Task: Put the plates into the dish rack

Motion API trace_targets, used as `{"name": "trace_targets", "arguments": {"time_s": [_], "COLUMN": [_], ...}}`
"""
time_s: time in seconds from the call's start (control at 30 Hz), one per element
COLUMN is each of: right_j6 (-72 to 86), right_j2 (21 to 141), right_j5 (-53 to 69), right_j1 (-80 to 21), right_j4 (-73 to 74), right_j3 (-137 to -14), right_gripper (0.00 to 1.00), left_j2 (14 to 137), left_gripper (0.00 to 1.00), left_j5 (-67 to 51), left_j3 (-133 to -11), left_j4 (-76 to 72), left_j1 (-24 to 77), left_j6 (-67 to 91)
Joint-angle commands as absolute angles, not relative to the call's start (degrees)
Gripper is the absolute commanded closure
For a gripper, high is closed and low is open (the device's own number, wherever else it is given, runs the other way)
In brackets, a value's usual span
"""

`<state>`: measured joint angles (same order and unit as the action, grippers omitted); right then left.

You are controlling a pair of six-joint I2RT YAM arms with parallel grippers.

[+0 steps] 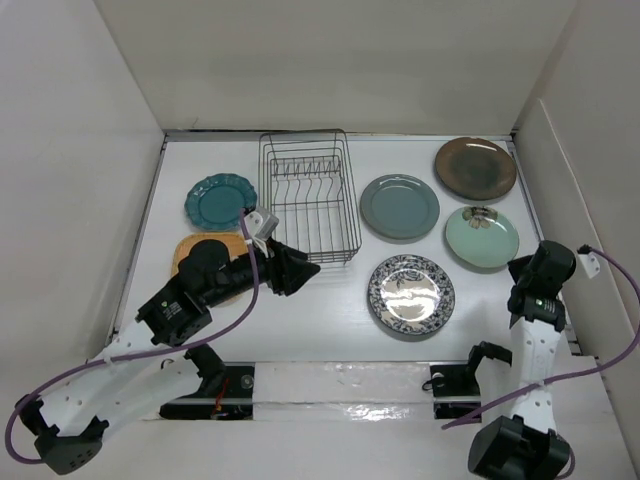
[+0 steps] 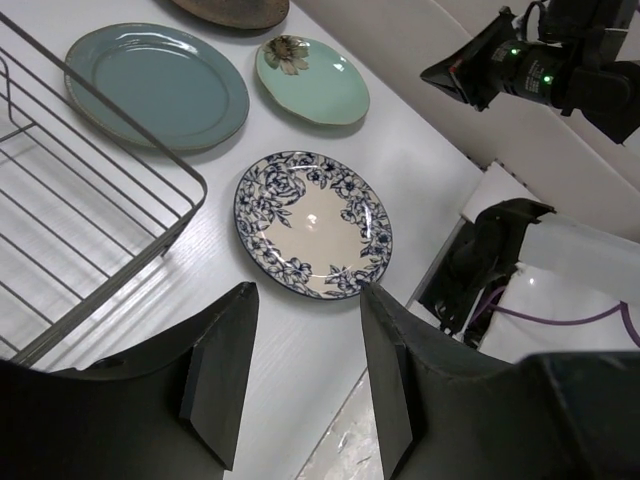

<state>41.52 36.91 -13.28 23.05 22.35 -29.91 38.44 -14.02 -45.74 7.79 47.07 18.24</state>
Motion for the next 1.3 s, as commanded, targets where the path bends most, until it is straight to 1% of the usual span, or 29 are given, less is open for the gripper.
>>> {"name": "trace_targets", "arguments": {"time_s": [0.0, 0.07, 0.13, 0.17, 0.2, 0.23, 0.27, 0.3, 0.33, 0.37, 0.4, 0.47, 0.5, 0.53, 0.6, 0.63, 0.7, 0.77, 0.93, 1.13, 1.27], "right_j6": [40.78, 40.26, 39.99, 39.9, 39.99, 40.08, 40.17, 40.34, 40.43, 40.43, 40.43, 41.13, 41.92, 42.45, 43.15, 43.42, 44.29, 44.91, 48.16, 53.69, 58.18], "right_j2": [38.75, 40.33, 42.44, 43.15, 43.85, 45.42, 46.14, 46.84, 48.15, 48.6, 48.78, 49.04, 49.22, 49.48, 50.79, 51.67, 55.43, 59.56, 66.25, 71.1, 73.91], "right_j5": [-10.55, -8.62, -6.07, -4.93, -1.96, -0.54, 0.95, 3.93, 5.17, 6.06, 6.59, 6.94, 8.42, 8.79, 9.57, 10.1, 12.03, 13.44, 15.47, 11.69, 11.95], "right_j1": [26.45, 29.25, 30.84, 31.72, 33.56, 34.27, 34.8, 34.8, 35.5, 36.03, 36.04, 36.04, 36.73, 36.74, 37.26, 37.27, 37.27, 37.27, 36.4, 31.47, 31.46], "right_j4": [20.21, 18.99, 17.76, 15.58, 14.51, 13.46, 10.58, 8.98, 7.57, 5.47, 4.67, 2.21, 1.41, 0.88, -2.71, -4.2, -7.28, -10.0, -16.07, -22.84, -25.74], "right_j3": [-29.8, -29.62, -28.83, -27.35, -26.46, -25.67, -23.84, -22.86, -22.07, -21.45, -20.31, -19.08, -18.2, -17.93, -17.32, -16.79, -16.79, -17.4, -16.88, -15.82, -15.29], "right_gripper": [1.0, 1.0, 1.0, 1.0, 0.98, 0.94, 0.78, 0.65, 0.54, 0.36, 0.31, 0.25, 0.24, 0.24, 0.25, 0.25, 0.25, 0.26, 0.29, 0.32, 0.37], "left_j2": [38.23, 37.53, 37.09, 36.92, 36.74, 36.56, 36.3, 36.21, 36.04, 36.04, 36.12, 37.08, 37.26, 37.27, 37.09, 37.0, 36.91, 37.18, 37.53, 37.71, 37.97], "left_gripper": [0.58, 0.6, 0.66, 0.7, 0.78, 0.81, 0.87, 0.97, 1.0, 1.0, 1.0, 1.0, 1.0, 0.96, 0.85, 0.77, 0.69, 0.68, 0.67, 0.67, 0.67], "left_j5": [-10.38, -10.11, -10.11, -9.59, -9.32, -8.88, -7.92, -7.48, -6.95, -5.9, -5.45, -4.92, -4.92, -4.75, -4.05, -3.96, -3.87, -3.69, -3.16, -2.81, -2.29], "left_j3": [-46.67, -46.32, -45.79, -45.79, -45.7, -45.62, -45.62, -45.53, -45.35, -45.26, -45.26, -45.44, -45.53, -45.53, -45.53, -45.53, -45.44, -45.53, -45.53, -45.53, -45.44], "left_j4": [7.73, 7.56, 7.03, 7.12, 7.21, 7.21, 7.38, 7.56, 7.56, 7.65, 7.82, 7.82, 7.91, 8.08, 8.09, 8.17, 8.09, 8.09, 8.09, 8.09, 8.09], "left_j1": [48.07, 48.08, 48.08, 48.08, 48.08, 48.6, 48.6, 48.6, 48.6, 48.6, 48.6, 48.6, 48.6, 48.6, 48.6, 48.6, 48.6, 48.6, 48.6, 48.6, 48.6], "left_j6": [17.14, 17.14, 17.23, 17.23, 17.23, 17.14, 17.23, 17.14, 17.14, 17.23, 17.14, 17.14, 17.23, 17.14, 17.14, 17.23, 17.14, 17.14, 17.14, 17.14, 17.31]}}
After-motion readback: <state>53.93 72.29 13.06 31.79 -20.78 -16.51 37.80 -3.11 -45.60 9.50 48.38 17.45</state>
